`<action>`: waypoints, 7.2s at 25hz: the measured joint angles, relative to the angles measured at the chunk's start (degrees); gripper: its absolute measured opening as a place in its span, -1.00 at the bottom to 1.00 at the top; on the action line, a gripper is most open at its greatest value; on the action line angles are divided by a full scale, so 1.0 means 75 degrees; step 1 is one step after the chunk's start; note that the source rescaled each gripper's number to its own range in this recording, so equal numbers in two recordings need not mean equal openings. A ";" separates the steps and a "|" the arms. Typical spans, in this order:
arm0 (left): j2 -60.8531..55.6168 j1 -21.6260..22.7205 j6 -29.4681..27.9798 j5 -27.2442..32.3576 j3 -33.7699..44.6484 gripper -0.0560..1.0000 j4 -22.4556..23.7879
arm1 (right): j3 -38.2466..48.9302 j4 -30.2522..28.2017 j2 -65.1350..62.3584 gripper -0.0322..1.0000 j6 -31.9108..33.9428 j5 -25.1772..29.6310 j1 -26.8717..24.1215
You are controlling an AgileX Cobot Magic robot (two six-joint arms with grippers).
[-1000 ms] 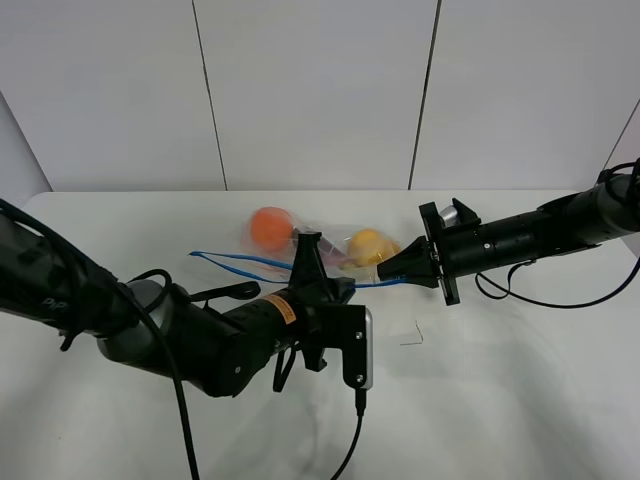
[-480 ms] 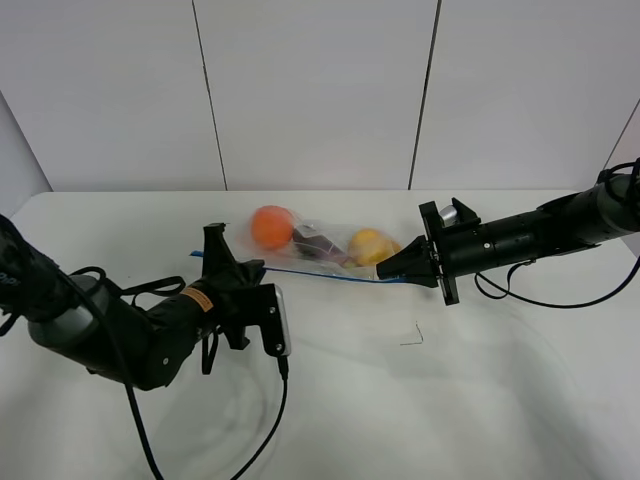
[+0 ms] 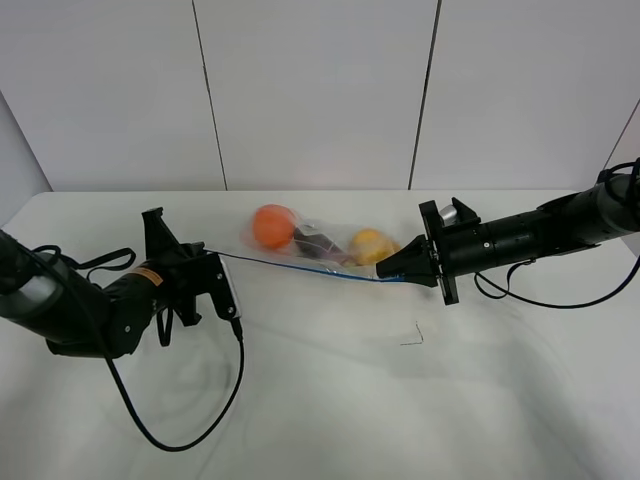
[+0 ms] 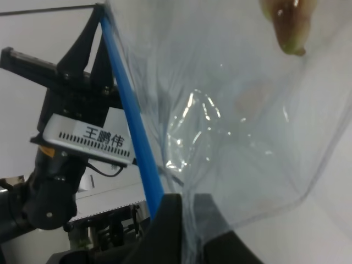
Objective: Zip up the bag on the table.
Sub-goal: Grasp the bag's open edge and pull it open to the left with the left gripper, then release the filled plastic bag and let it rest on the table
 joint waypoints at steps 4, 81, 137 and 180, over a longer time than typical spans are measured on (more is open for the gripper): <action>0.0000 0.0058 -0.0019 0.0076 0.0000 -0.89 -0.0022 | 0.0000 -0.0003 0.0000 -0.93 0.0007 0.0005 0.0000; -0.2178 0.3149 -0.5887 1.0210 -0.2914 0.93 -0.3686 | 0.0000 -0.0140 0.0000 -0.93 0.0172 0.0024 -0.0041; -0.7527 0.3330 -1.0340 1.6640 -0.0021 0.93 0.1924 | 0.0000 -0.0251 0.0000 -0.93 0.0182 0.0024 -0.0041; -1.3538 0.2647 -1.0276 1.6158 0.0829 0.93 0.1932 | 0.0000 -0.0361 0.0000 -0.93 0.0182 0.0024 -0.0041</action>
